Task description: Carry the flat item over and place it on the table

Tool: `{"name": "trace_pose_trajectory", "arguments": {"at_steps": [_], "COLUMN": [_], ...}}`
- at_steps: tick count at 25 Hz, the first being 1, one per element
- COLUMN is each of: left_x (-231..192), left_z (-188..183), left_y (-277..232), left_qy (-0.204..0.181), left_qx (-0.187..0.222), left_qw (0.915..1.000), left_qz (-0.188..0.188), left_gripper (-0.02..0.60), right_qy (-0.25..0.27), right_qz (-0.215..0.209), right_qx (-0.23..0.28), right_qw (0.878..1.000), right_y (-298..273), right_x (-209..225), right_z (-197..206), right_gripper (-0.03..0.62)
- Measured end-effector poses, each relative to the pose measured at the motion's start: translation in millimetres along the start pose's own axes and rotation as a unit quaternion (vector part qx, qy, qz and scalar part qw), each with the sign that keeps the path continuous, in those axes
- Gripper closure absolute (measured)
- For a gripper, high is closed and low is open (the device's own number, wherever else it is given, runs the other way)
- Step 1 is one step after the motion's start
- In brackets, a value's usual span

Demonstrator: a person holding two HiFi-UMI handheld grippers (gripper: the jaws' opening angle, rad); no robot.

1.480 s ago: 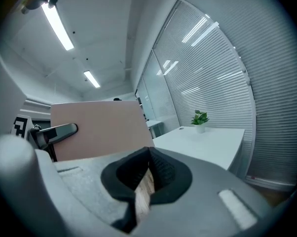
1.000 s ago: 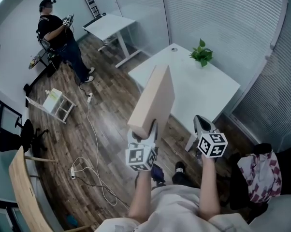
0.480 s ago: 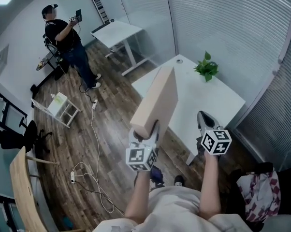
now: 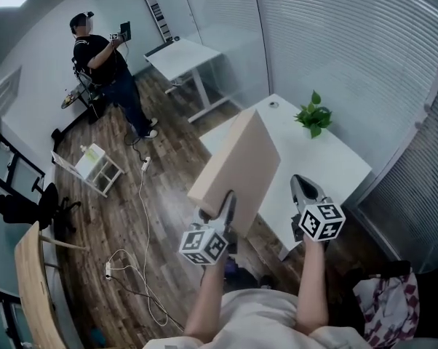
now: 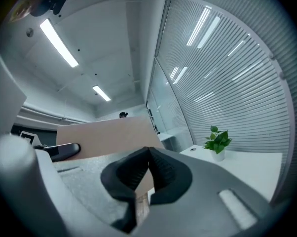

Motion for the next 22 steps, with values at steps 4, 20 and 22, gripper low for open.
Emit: {"name": "trace_pose_trajectory", "arguments": {"at_steps": [4, 20, 22], "left_x": [-10, -34, -37], "left_z": [8, 27, 32], "left_y": [3, -46, -57], "left_qy": [0.022, 0.080, 0.085], "left_qx": [-0.007, -0.023, -0.030], "left_qw": [0.9997, 0.9965, 0.9959], "left_qz": [-0.012, -0.006, -0.003], "left_gripper": [0.299, 0.299, 0.299], "right_qy": [-0.028, -0.024, -0.014], "right_qz": [0.007, 0.027, 0.029], "right_qx": [0.010, 0.025, 0.019], "right_qw": [1.000, 0.999, 0.999], "right_y": [-6, -32, -38], "right_x": [10, 41, 48], "right_z": [3, -7, -7], "right_gripper": [0.594, 0.594, 0.594]}}
Point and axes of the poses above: the fingertips, and each gripper's own axes: y backward along the fingers, x to its right, z out of its underside, the point moved 6 cm from there along y, backward along the fingers, and after that the axes turned 5 degrees about -x, right-handed, at the moved point
